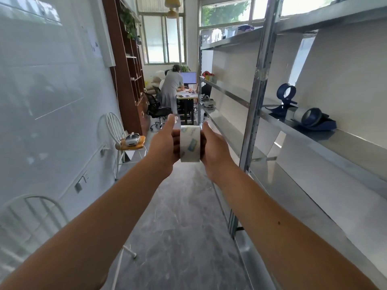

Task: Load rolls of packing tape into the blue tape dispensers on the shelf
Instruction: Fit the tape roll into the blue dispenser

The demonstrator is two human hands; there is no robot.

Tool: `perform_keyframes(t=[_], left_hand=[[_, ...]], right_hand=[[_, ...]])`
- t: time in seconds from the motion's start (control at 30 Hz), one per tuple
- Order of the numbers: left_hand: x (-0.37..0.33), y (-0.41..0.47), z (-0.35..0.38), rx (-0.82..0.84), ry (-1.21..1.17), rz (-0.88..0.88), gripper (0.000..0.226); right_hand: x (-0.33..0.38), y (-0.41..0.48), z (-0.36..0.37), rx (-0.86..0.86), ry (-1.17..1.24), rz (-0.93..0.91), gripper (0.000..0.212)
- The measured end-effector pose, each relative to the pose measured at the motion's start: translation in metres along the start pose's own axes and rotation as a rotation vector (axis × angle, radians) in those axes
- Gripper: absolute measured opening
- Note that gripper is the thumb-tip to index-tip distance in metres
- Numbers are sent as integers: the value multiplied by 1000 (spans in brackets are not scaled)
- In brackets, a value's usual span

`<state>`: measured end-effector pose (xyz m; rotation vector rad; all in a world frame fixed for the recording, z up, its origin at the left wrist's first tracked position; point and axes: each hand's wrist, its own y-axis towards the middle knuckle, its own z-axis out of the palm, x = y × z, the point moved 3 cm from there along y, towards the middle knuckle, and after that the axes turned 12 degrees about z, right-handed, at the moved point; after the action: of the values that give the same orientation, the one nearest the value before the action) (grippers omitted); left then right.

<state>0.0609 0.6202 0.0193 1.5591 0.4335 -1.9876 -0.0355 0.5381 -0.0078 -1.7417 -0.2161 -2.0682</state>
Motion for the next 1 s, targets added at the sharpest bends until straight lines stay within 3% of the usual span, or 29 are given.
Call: perform_keyframes(t=[0.2,0.33,0.57,0.67,0.8,1.0], left_hand=[[13,106,15,-10,-73,-12,87],[26,171,17,-21,-75,-28,59],[59,312,13,18,-27,-43,63],[66,377,19,71,-33,-65,58],[71,451,48,208,-1,-82,56],[87,512,126,470,0,-160,54]], right_hand=[[22,108,7,41,-27,14,57],[25,166,14,50,-53,5,45],[25,292,42,2,-52,-26,41],[32,345,53,-70,-49,-25,48],[48,401,46,-217,-5,-76,25],[72,436,-1,-484,72,-136,22]])
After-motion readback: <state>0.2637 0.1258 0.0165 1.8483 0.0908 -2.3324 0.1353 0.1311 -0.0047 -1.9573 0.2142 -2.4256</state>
